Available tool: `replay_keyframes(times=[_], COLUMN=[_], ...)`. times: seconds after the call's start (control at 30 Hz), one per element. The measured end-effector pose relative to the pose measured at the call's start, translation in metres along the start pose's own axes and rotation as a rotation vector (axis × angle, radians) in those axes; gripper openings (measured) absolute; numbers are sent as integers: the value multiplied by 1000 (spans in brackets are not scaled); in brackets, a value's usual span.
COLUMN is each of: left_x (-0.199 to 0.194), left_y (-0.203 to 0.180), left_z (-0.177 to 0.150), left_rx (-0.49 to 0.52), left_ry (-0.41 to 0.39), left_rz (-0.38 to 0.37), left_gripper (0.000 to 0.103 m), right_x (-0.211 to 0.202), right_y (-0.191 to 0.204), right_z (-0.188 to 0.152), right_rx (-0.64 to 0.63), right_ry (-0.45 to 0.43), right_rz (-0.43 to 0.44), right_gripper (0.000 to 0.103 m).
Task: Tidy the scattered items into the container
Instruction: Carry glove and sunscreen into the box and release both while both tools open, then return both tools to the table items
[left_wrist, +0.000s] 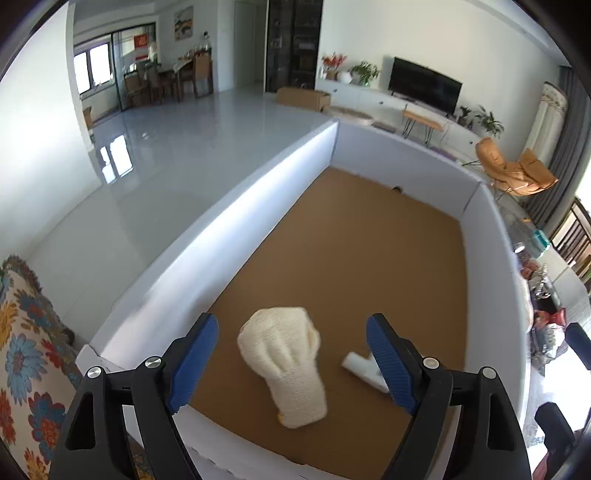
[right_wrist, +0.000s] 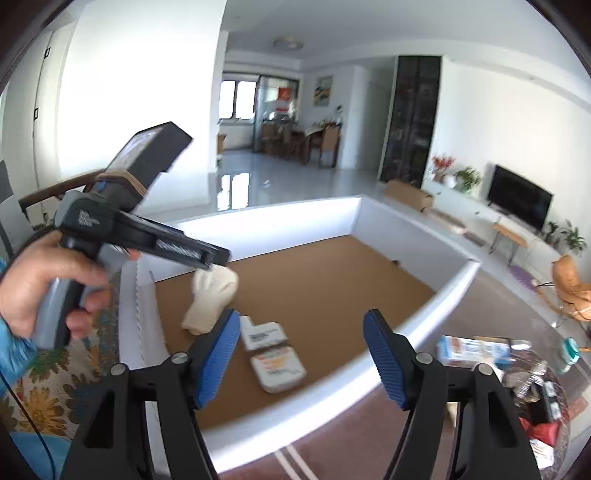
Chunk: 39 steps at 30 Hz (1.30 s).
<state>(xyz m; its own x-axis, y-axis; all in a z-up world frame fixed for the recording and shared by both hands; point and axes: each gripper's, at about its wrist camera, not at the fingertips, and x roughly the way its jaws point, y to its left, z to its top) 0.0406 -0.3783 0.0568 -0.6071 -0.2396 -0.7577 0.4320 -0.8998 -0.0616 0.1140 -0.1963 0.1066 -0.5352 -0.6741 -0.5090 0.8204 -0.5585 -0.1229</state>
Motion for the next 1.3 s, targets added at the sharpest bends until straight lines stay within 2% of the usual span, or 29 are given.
replay_keyframes(times=[0.17, 0.33, 0.37, 0.43, 0.53, 0.67, 0.8, 0.93, 1.1, 1.3], left_x=[-41, -78, -83, -86, -83, -45, -6, 14, 30, 40], left_y=[-50, -132, -150, -185, -240, -301, -331, -353, -365, -380], left_z=[-4, -27, -34, -50, -84, -134, -161, -160, -154, -150], left_rx=[94, 237, 271, 335, 430, 511, 521, 516, 511, 524], left_ry=[-74, -96, -90, -60, -2, 104, 179, 184, 193, 177], left_rz=[-93, -253, -286, -339, -391, -391, -374, -360, -323, -299], left_gripper=[82, 83, 84, 96, 101, 101, 101, 101, 101, 103], right_x=[-34, -70, -81, -100, -124, -145, -152, -159, -153, -151], right_y=[-58, -142, -157, -187, -226, -262, -270, -274, -271, -268], right_z=[-55, -124, -136, -157, -184, -221, -241, -246, -245, -245], right_rx=[85, 213, 249, 320, 399, 547, 622, 659, 658, 647], right_ry=[40, 157, 172, 203, 285, 352, 379, 346, 380, 372], right_rz=[-147, -340, -363, -419, -514, -552, -552, -554, -572, -588], right_gripper=[71, 71, 71, 71, 71, 71, 71, 71, 71, 71])
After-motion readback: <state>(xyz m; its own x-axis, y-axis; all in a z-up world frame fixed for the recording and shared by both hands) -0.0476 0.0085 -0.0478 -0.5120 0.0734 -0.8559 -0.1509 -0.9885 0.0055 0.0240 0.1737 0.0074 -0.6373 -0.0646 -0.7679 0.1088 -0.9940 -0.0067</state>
